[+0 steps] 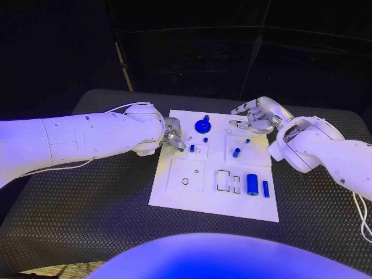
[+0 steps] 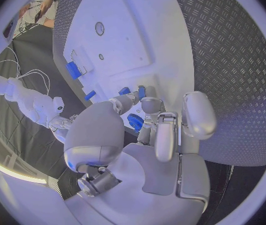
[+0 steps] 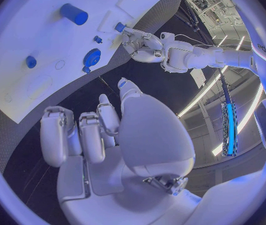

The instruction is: Assemble the parts on the task board

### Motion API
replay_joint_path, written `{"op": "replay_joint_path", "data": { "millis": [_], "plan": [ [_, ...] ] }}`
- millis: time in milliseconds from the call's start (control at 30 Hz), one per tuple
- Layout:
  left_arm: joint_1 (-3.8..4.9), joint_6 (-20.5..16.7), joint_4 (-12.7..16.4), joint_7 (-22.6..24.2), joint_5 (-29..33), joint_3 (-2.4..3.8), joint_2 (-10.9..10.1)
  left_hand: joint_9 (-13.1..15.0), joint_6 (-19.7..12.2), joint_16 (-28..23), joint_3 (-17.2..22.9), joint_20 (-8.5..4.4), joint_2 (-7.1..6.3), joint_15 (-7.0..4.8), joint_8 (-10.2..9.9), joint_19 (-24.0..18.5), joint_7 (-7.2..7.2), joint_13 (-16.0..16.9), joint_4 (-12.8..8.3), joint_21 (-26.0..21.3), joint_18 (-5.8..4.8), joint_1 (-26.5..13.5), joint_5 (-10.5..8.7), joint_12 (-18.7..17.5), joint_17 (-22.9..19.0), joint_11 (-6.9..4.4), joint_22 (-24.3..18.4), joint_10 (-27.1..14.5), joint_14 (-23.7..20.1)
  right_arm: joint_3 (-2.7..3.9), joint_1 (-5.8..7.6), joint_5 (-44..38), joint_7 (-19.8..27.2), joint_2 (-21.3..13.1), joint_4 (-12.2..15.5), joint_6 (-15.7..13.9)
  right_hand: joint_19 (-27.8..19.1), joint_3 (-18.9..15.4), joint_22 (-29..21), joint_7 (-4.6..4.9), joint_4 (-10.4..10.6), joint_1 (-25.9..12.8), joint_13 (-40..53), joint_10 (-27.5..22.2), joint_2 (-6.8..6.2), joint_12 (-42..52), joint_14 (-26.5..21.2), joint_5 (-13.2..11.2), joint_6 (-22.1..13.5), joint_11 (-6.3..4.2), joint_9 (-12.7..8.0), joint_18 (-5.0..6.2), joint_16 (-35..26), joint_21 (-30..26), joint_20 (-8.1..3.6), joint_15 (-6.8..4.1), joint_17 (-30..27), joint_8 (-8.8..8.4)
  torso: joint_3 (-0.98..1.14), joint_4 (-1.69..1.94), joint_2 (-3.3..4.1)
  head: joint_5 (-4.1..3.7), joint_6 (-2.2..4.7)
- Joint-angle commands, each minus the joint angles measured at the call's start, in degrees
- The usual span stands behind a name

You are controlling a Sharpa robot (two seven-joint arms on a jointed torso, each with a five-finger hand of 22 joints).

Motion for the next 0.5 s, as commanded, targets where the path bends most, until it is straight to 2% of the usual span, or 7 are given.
{"op": "replay_joint_path", "data": {
  "millis": [33, 233, 500],
  "plan": [
    [-0.56, 2.44, -0.11, -0.66, 0.38, -0.38, 0.4, -0.12, 0.36, 0.24, -0.86, -0.23, 0.11, -0.29, -0.44, 0.45, -0.13, 0.15, 0.69, 0.31, -1.19, -0.85, 0.09, 0.31, 10.83, -0.23, 3.79, 0.33, 5.05, 0.02, 0.09, 0.09, 0.38, 0.08, 0.06, 0.25, -0.26, -0.31, 1.2, 0.0, 0.01, -0.37, -0.06, -0.3, -0.04, 0.4, 5.4, 0.31, -0.4, 0.02, -0.02, 0.65, -0.22, -0.33, -0.19, -0.01, 13.38, 0.18, -0.01, 0.05, 0.01, -0.01, -0.01],
    [-0.55, 2.62, -0.44, -0.66, 0.41, -0.38, 0.59, -0.21, 0.69, 0.34, -1.6, -0.27, 0.06, -0.34, -0.54, 0.55, -0.21, 0.74, 1.16, 0.57, -1.25, -1.64, 0.05, 0.61, 11.08, -0.29, 3.96, 0.56, 5.1, 0.02, 0.09, 0.09, 0.38, 0.11, 0.03, 0.25, -0.26, -0.31, 1.2, 0.0, 0.01, -0.37, -0.06, -0.3, -0.04, 0.4, 5.4, 0.31, -0.4, 0.02, -0.02, 0.65, -0.22, -0.33, -0.19, -0.01, 13.38, 0.18, -0.01, 0.04, 0.03, -0.06, -0.01],
    [-0.53, 3.08, -0.62, -0.65, 0.41, -0.38, 0.69, -0.42, 1.53, 0.58, -4.49, -0.4, -1.02, -0.48, -0.74, 0.8, -0.41, 2.04, 1.81, 1.22, -1.38, -3.1, -0.04, 1.27, 11.68, -0.45, 4.35, 1.16, 5.22, 0.02, 0.09, 0.09, 0.38, 0.1, 0.01, 0.28, -0.26, -0.31, 1.2, 0.0, 0.01, -0.37, -0.06, -0.3, -0.04, 0.4, 5.4, 0.31, -0.4, 0.02, -0.02, 0.65, -0.22, -0.33, -0.19, -0.01, 13.38, 0.18, -0.01, 0.01, -0.01, -0.14, -0.01]
  ]
}}
